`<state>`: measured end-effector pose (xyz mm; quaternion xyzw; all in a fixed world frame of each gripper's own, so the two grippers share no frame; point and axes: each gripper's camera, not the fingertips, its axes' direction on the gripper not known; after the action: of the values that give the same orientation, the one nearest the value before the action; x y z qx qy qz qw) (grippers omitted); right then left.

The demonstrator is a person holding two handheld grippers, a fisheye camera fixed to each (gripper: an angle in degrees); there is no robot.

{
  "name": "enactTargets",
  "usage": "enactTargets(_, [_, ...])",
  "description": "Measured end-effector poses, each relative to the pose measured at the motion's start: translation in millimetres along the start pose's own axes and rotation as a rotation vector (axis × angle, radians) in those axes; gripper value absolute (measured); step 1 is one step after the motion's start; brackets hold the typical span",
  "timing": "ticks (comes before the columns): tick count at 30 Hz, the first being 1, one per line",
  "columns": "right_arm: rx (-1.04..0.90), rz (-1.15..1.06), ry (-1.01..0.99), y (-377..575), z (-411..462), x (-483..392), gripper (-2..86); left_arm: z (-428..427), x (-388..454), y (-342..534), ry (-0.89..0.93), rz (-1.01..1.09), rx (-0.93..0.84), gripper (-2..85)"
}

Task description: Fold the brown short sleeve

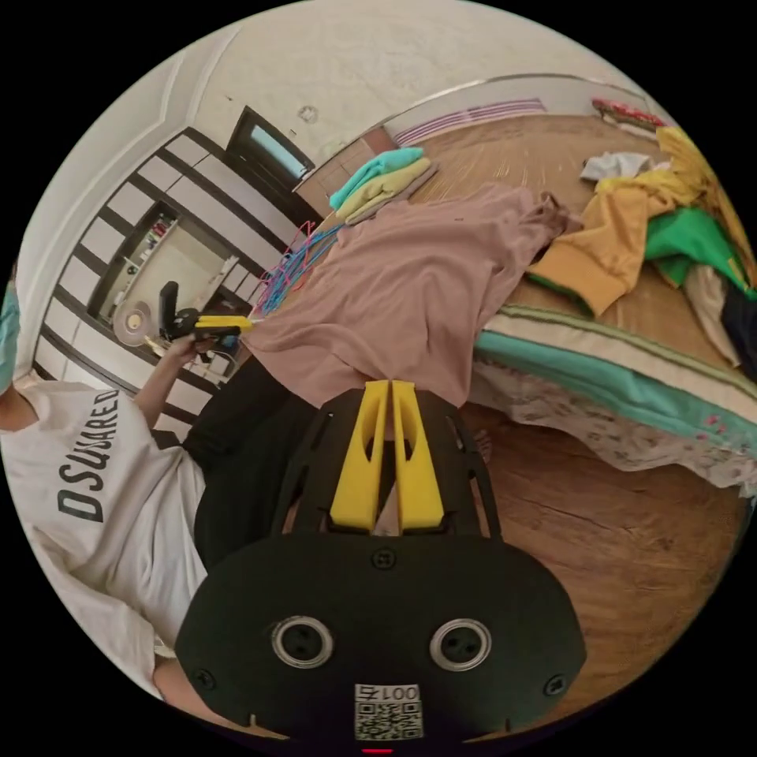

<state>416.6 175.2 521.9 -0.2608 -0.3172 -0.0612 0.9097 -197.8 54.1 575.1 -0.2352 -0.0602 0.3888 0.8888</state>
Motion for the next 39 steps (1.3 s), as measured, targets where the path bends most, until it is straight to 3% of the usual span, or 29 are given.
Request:
enactTargets(4, [0.014,-0.092,0.184,7.5,-34.5,-39.2,0.9,-46.7,-6.8,31.8,-0.018,-0.053,0.09,-1.0])
enactTargets(9, [0.007,-0.134,0.216,17.0,-51.0,-66.0,0.8,-65.0,1.5,65.8,-0.043,-0.053,0.086,-1.0])
enactTargets(14, [-0.163,-0.133,0.244,39.6,4.1,-73.8,1.0,-58.8,3.6,93.6,-0.057,-0.112,0.071,-1.0])
enactTargets(16, [-0.22,-0.134,0.344,57.1,37.3,-79.7,1.3,-53.1,-1.4,104.4,-0.078,-0.155,0.039,-1.0])
enactTargets(23, [-0.129,-0.088,0.186,90.7,44.4,-88.1,5.1,-52.6,-7.1,121.8,-0.031,-0.187,0.02,-1.0])
enactTargets(28, [-0.265,-0.137,0.217,108.0,66.0,-91.9,10.9,-51.5,-7.0,123.4,-0.053,-0.192,0.007,-1.0])
enactTargets(39, [-0.258,-0.24,0.333,92.4,101.6,-125.6,3.5,-43.0,17.0,126.7,-0.122,-0.162,-0.074,-1.0])
